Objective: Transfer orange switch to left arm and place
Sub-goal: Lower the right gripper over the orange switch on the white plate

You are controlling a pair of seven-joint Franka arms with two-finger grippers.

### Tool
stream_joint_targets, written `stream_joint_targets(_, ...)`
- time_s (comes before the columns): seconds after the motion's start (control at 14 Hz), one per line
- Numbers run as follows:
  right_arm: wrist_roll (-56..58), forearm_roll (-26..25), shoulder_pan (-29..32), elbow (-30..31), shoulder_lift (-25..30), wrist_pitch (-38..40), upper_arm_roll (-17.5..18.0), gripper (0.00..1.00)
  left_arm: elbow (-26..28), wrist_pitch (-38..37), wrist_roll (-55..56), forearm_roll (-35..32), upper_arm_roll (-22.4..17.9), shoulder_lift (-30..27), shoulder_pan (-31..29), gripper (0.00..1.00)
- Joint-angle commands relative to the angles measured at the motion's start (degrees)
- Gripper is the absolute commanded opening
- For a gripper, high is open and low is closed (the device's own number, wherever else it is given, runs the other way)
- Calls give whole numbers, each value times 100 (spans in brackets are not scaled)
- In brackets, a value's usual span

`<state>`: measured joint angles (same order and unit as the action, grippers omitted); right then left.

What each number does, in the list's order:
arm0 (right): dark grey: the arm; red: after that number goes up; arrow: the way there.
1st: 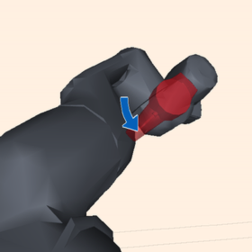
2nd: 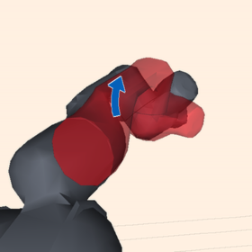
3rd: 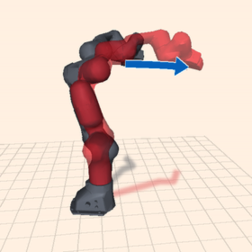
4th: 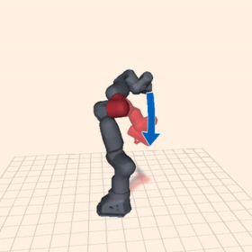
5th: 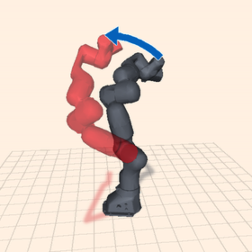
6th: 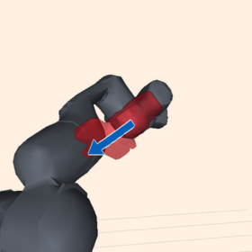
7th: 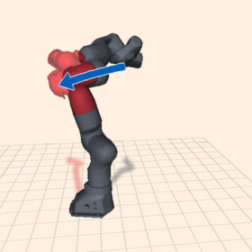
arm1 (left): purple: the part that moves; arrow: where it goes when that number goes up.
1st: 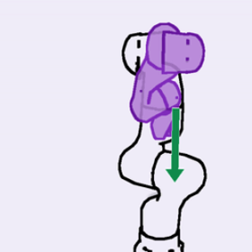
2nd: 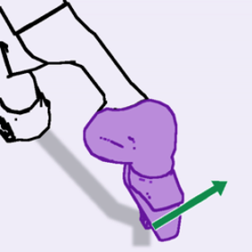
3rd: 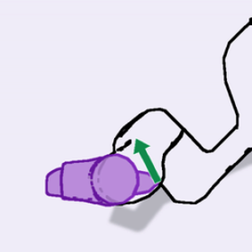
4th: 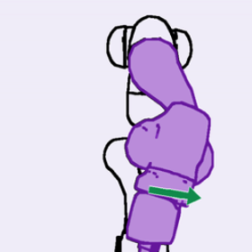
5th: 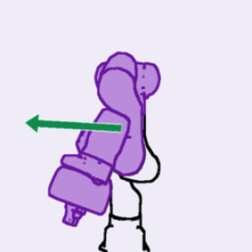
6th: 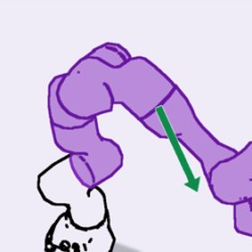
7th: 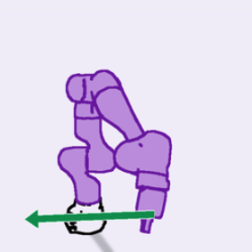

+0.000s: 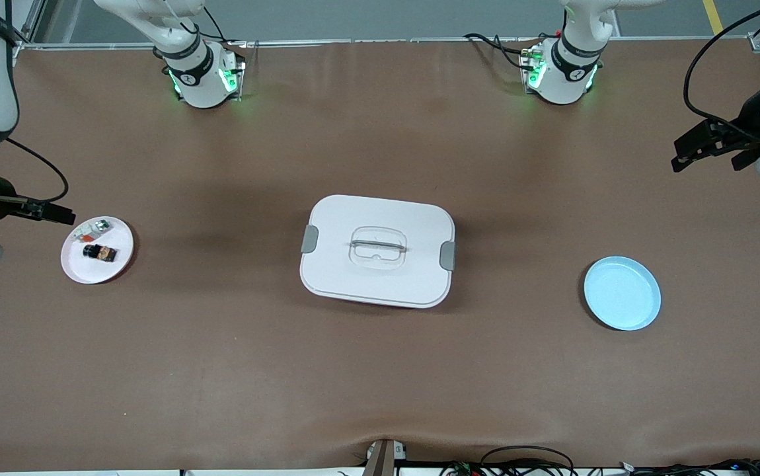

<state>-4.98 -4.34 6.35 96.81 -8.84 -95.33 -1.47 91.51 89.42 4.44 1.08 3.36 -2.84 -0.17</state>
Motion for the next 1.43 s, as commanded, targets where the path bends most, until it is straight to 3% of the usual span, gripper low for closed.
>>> stream_joint_targets(0.0,41,-198,269,442,102,-423,59,100,-124,-127,-74,68,-20,20,-45,100)
stream_joint_targets(0.57,251,-418,657,1709,-12,-2014,59,100,-133,-127,-66,59,-29,12,-18,100)
stream_joint_targets(1.0,814,-610,1008,1675,-837,-2981,59,100,-133,-118,-83,68,-37,20,-132,100)
stream_joint_targets(1.36,796,-699,1087,1587,-1303,-3316,59,100,-124,-118,-92,68,-37,20,-247,100)
